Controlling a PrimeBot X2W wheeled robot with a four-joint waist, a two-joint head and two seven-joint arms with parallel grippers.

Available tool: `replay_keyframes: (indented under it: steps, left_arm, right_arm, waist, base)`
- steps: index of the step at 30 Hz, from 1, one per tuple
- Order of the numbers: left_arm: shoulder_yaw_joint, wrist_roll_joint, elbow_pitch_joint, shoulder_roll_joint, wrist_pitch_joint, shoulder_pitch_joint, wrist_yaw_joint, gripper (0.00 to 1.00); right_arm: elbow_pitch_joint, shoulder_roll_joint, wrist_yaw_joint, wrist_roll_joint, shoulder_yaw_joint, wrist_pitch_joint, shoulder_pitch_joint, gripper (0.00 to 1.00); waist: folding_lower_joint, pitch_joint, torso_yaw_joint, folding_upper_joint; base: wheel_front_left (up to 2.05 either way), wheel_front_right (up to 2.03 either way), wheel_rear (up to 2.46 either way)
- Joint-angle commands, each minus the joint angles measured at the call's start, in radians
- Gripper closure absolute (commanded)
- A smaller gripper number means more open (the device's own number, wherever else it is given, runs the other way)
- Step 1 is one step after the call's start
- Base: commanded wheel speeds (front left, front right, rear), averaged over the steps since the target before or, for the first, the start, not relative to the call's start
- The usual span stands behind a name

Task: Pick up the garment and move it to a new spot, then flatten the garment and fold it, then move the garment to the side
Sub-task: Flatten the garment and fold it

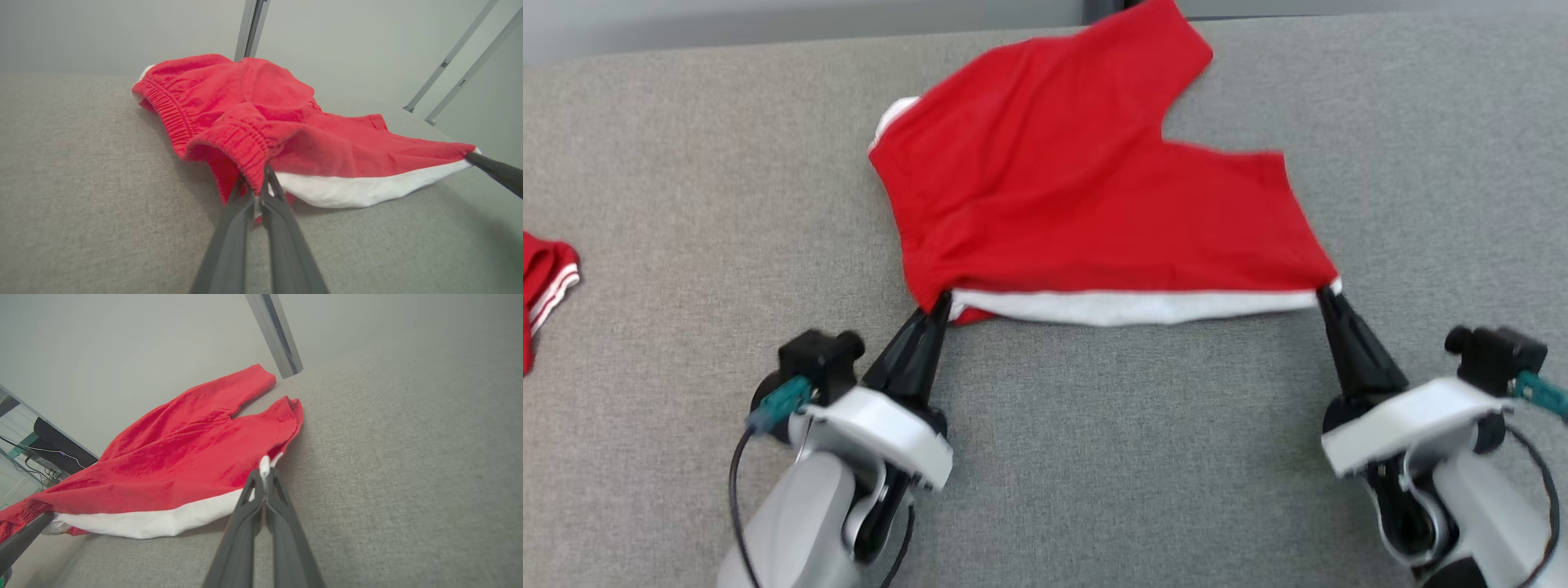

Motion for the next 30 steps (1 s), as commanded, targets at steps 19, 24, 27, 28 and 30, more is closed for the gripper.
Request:
replay_keyframes:
  steps: [19,24,27,28,30]
  left_arm:
    - [0.033,-0.028,-0.611,0.163,0.176,0.556,0.222,1.00]
    - [0.046,-0.026,-0.712,0.188,0.212,0.631,0.269,1.00]
    - [0.045,-0.025,-0.755,0.190,0.223,0.651,0.285,1.00]
    - [0.044,-0.024,-0.764,0.190,0.226,0.653,0.288,1.00]
    - [0.042,-0.024,-0.777,0.189,0.232,0.648,0.290,1.00]
  right_arm:
    - [-0.434,0.082,0.000,-0.224,-0.198,0.121,0.589,1.00]
    - [-0.554,0.118,0.000,-0.273,-0.280,0.200,0.691,1.00]
    - [-0.597,0.142,0.000,-0.294,-0.314,0.226,0.707,1.00]
    - [-0.605,0.146,0.000,-0.299,-0.323,0.235,0.707,1.00]
    - [-0.621,0.148,0.000,-0.311,-0.338,0.250,0.696,1.00]
  waist:
    - [0.0000,-0.161,-0.024,0.0000]
    - [0.0000,-0.174,-0.031,0.0000]
    - [0.0000,-0.166,-0.027,0.0000]
    - [0.0000,-0.162,-0.026,0.0000]
    - [0.0000,-0.151,-0.019,0.0000]
  base:
    - [0.00,0.00,0.00]
    - [0.00,0.00,0.00]
    - [0.00,0.00,0.00]
    - [0.00,0.00,0.00]
    - [0.00,0.00,0.00]
